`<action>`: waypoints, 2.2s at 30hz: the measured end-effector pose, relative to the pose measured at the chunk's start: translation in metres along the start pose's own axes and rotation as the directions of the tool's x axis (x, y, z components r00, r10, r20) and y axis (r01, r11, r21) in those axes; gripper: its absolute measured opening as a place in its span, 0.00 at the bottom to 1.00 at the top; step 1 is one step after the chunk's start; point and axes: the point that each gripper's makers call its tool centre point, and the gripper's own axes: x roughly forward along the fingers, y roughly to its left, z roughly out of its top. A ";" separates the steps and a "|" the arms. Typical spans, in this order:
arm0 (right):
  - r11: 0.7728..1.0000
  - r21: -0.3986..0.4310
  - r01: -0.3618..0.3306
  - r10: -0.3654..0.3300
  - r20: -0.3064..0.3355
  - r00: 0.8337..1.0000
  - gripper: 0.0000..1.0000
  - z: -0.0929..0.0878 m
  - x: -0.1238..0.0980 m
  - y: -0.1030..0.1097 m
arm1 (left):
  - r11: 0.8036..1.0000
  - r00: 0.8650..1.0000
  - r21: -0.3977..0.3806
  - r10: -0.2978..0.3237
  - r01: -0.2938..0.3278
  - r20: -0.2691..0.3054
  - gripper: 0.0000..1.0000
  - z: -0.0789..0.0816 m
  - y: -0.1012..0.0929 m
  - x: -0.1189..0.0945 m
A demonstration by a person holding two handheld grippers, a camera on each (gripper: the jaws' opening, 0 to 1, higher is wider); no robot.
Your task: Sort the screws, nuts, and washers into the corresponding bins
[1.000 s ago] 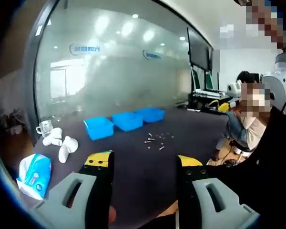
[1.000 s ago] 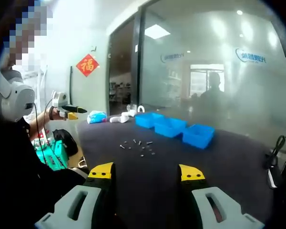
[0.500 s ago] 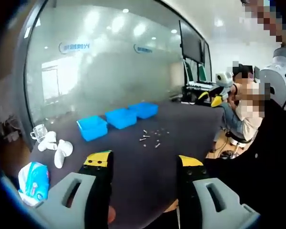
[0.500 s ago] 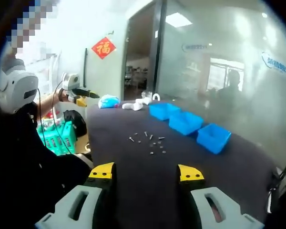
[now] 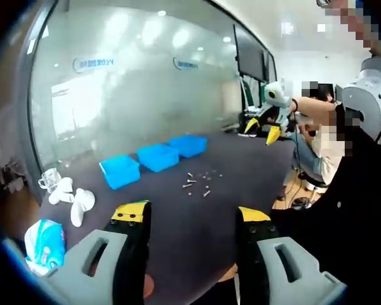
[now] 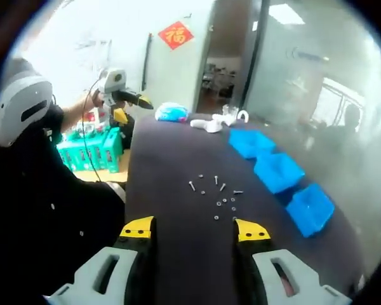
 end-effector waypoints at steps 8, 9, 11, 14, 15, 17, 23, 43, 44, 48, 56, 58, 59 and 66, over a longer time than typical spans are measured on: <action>0.993 -0.072 -0.091 0.087 -0.058 0.995 0.41 0.022 0.039 -0.002 | 1.000 1.000 -0.009 -0.002 0.002 -0.021 0.51 -0.007 0.000 -0.001; 0.991 -0.081 -0.106 0.100 -0.068 0.993 0.41 0.023 0.044 -0.001 | 1.000 1.000 -0.009 -0.001 0.001 -0.025 0.51 -0.008 0.000 -0.002; 0.987 -0.090 -0.135 0.127 -0.084 0.988 0.41 0.027 0.056 0.000 | 1.000 1.000 -0.017 0.003 -0.003 -0.027 0.51 -0.010 0.002 -0.003; 0.980 -0.109 -0.169 0.156 -0.116 0.981 0.40 0.028 0.069 0.003 | 1.000 1.000 -0.022 0.005 -0.005 -0.027 0.51 -0.011 0.003 -0.004; 0.977 -0.119 -0.179 0.163 -0.130 0.978 0.40 0.029 0.074 0.004 | 1.000 1.000 -0.022 0.006 -0.007 -0.028 0.51 -0.012 0.003 -0.005; 0.970 -0.130 -0.204 0.183 -0.156 0.971 0.40 0.029 0.084 0.006 | 1.000 1.000 -0.023 0.009 -0.010 -0.026 0.51 -0.012 0.003 -0.005; 0.943 -0.179 -0.280 0.231 -0.252 0.940 0.38 0.029 0.111 0.018 | 1.000 1.000 -0.027 0.011 -0.012 -0.021 0.51 -0.012 0.001 -0.007; 0.888 -0.193 -0.416 0.288 -0.472 0.833 0.26 0.009 0.172 0.026 | 0.999 0.999 -0.035 0.028 -0.029 -0.033 0.51 -0.018 -0.002 -0.015; 0.883 -0.203 -0.422 0.285 -0.482 0.828 0.25 0.007 0.173 0.026 | 0.999 0.999 -0.036 0.029 -0.030 -0.032 0.51 -0.018 -0.002 -0.016; 0.871 -0.219 -0.440 0.280 -0.513 0.811 0.23 -0.001 0.180 0.028 | 0.998 0.999 -0.042 0.034 -0.036 -0.033 0.51 -0.019 -0.001 -0.017; 0.856 -0.206 -0.475 0.308 -0.534 0.787 0.16 -0.004 0.187 0.029 | 0.998 0.998 -0.050 0.047 -0.049 -0.037 0.51 -0.023 0.001 -0.022; 0.858 -0.184 -0.480 0.323 -0.534 0.782 0.13 -0.003 0.188 0.030 | 0.997 0.998 -0.053 0.050 -0.052 -0.036 0.51 -0.023 0.002 -0.023; 0.860 -0.177 -0.479 0.325 -0.533 0.781 0.11 -0.003 0.189 0.030 | 0.997 0.998 -0.056 0.051 -0.053 -0.037 0.51 -0.024 0.002 -0.023; 0.855 -0.118 -0.504 0.369 -0.543 0.754 0.00 -0.005 0.188 0.034 | 0.997 0.998 -0.061 0.052 -0.054 -0.036 0.51 -0.025 0.001 -0.023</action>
